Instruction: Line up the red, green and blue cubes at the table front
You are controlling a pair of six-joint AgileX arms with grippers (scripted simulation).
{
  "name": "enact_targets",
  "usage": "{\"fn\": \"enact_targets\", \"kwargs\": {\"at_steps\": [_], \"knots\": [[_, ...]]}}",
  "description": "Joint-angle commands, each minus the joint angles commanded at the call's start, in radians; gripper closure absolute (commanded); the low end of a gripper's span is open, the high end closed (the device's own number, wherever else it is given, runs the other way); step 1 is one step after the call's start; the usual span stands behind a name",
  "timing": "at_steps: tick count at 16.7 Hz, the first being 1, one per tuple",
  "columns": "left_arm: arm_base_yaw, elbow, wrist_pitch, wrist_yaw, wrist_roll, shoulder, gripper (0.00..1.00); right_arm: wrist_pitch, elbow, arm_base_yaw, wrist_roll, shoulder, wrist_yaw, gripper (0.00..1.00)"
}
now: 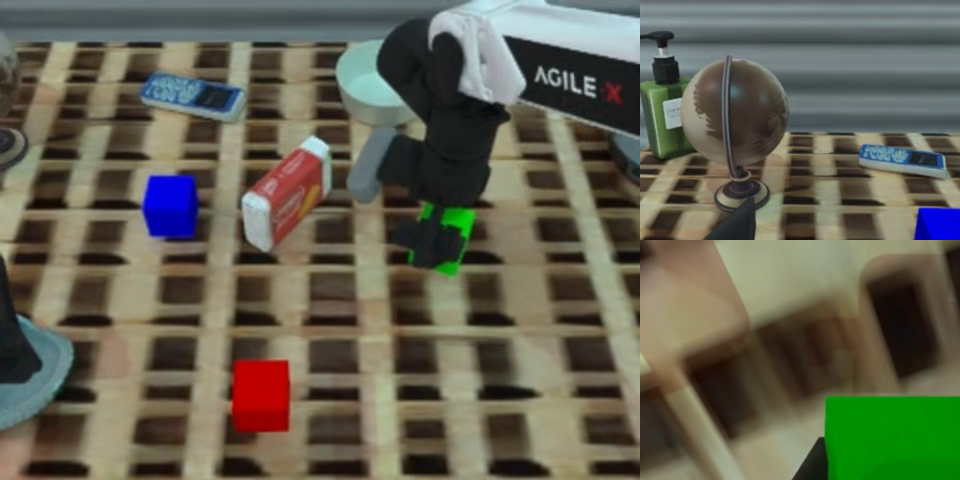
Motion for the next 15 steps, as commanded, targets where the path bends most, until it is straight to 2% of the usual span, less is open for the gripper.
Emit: {"fn": "enact_targets", "kwargs": {"at_steps": [4, 9, 11, 15], "knots": [[0.0, 0.0, 0.0, 0.0, 0.0, 0.0, 0.0, -0.095, 0.066, 0.002, 0.002, -0.03, -0.001, 1.0], [0.0, 0.0, 0.0, 0.0, 0.0, 0.0, 0.0, -0.09, 0.05, 0.013, 0.001, -0.04, -0.001, 1.0], [0.0, 0.0, 0.0, 0.0, 0.0, 0.0, 0.0, -0.079, -0.001, 0.071, -0.004, -0.081, -0.001, 1.0], [0.0, 0.0, 0.0, 0.0, 0.0, 0.0, 0.0, -0.045, -0.154, 0.259, -0.011, -0.205, -0.001, 1.0]]}}
